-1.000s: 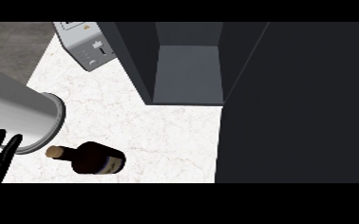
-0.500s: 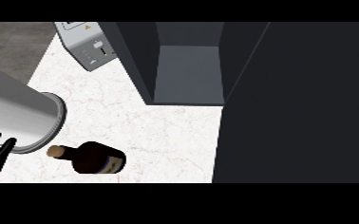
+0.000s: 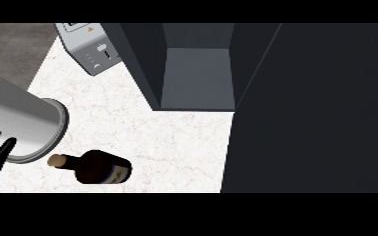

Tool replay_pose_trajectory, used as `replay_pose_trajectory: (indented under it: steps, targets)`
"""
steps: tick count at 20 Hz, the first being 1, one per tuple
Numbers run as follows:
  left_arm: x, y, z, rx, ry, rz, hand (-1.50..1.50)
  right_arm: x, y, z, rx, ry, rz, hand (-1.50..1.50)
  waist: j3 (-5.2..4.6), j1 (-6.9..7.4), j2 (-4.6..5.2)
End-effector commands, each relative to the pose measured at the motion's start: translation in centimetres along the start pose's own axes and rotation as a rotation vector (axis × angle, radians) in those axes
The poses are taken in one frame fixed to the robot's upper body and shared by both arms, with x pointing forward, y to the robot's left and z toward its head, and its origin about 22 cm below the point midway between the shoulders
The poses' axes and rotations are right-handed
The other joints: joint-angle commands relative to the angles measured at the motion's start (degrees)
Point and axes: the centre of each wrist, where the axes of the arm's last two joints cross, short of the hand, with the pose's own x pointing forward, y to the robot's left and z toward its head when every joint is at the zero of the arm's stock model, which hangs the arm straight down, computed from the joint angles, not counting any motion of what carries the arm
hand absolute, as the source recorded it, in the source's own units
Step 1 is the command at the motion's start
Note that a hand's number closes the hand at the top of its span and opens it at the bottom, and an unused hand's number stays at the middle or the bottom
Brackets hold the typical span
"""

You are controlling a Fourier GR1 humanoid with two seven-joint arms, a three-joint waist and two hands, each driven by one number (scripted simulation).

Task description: Pick up the wine, place it into the cabinet and close the cabinet

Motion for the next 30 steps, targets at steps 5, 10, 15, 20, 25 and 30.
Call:
replay_pose_trajectory:
  steps: [5, 10, 15, 20, 25, 30]
  targets:
    - [3.9, -2.8, 0.6, -0.059, -0.086, 0.060, -1.50, 3.8, 0.6, 0.9, 0.021, -0.030, -0.043, -1.50, -0.04, -0.15, -0.02]
    - [2.4, -1.6, -0.8, 0.016, -0.115, 0.038, -1.50, 5.0, -0.4, 0.9, 0.015, -0.035, -0.019, -1.50, -0.02, -0.55, 0.15]
    - [1.5, -1.2, -1.0, 0.041, -0.090, 0.039, -1.50, 5.0, -0.5, 0.0, 0.029, -0.040, -0.001, -1.50, 0.00, -0.46, 0.27]
    - [-0.2, 2.1, -1.0, 0.066, -0.052, 0.003, -1.50, 6.0, -0.5, 0.2, 0.023, -0.060, -0.005, -1.50, -0.04, -0.50, 0.22]
    - [-2.9, 0.9, -0.3, 0.051, -0.012, -0.014, -1.50, 6.6, 0.5, 1.0, 0.023, -0.043, -0.006, -1.50, -0.05, -0.65, 0.17]
    - [-5.9, 0.6, 0.5, 0.096, -0.004, -0.019, -1.50, 6.8, 0.8, 0.3, 0.054, -0.036, -0.022, -1.50, -0.07, -0.62, 0.14]
